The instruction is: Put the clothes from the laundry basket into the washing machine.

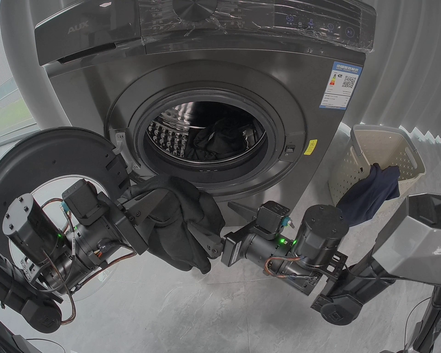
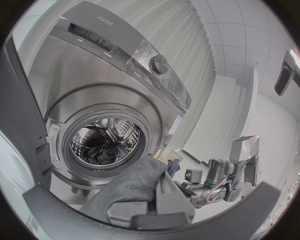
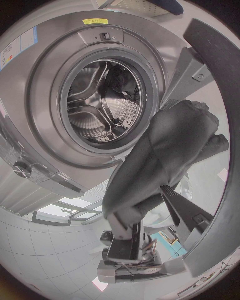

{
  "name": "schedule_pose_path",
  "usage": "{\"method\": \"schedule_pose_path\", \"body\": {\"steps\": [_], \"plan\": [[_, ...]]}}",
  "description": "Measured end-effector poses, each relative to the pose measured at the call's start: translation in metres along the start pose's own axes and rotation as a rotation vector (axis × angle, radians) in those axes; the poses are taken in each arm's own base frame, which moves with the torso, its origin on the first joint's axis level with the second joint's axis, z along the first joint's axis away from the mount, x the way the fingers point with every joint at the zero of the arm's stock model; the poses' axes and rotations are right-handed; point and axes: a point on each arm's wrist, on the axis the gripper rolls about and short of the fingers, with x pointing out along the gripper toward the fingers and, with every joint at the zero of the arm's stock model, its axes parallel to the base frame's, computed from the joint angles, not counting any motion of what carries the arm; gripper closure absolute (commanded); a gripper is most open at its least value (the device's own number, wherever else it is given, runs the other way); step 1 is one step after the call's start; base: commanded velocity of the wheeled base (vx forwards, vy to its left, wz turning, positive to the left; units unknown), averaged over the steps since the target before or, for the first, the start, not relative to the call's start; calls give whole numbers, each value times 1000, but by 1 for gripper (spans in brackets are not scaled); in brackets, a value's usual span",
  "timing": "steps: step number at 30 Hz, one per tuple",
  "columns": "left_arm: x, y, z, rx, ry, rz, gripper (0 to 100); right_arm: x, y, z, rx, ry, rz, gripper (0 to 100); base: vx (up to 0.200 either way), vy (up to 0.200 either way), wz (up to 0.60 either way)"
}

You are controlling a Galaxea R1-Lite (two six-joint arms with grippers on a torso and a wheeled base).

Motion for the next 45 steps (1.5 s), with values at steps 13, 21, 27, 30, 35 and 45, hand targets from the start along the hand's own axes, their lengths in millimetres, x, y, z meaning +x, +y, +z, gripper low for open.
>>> {"method": "schedule_pose_path", "body": {"steps": [13,21,27,30,35,45], "plan": [[-5,-5,7,4,-24,-21,100,18,-21,-17,-17,15,-47,0,0,0,0],[-5,-8,6,0,-19,-35,100,22,-18,-28,-17,34,-38,0,0,0,0],[-5,-10,4,-2,-11,-41,100,26,-7,-23,-15,11,-8,0,0,0,0],[-4,-10,3,-3,-8,-41,100,28,-6,-21,-15,0,-4,0,0,0,0],[-4,-10,2,-4,-5,-42,100,33,-6,-15,-14,-34,-1,100,0,0,0],[-3,-8,0,-7,3,-38,100,33,-6,-11,-13,-54,1,100,0,0,0]]}}
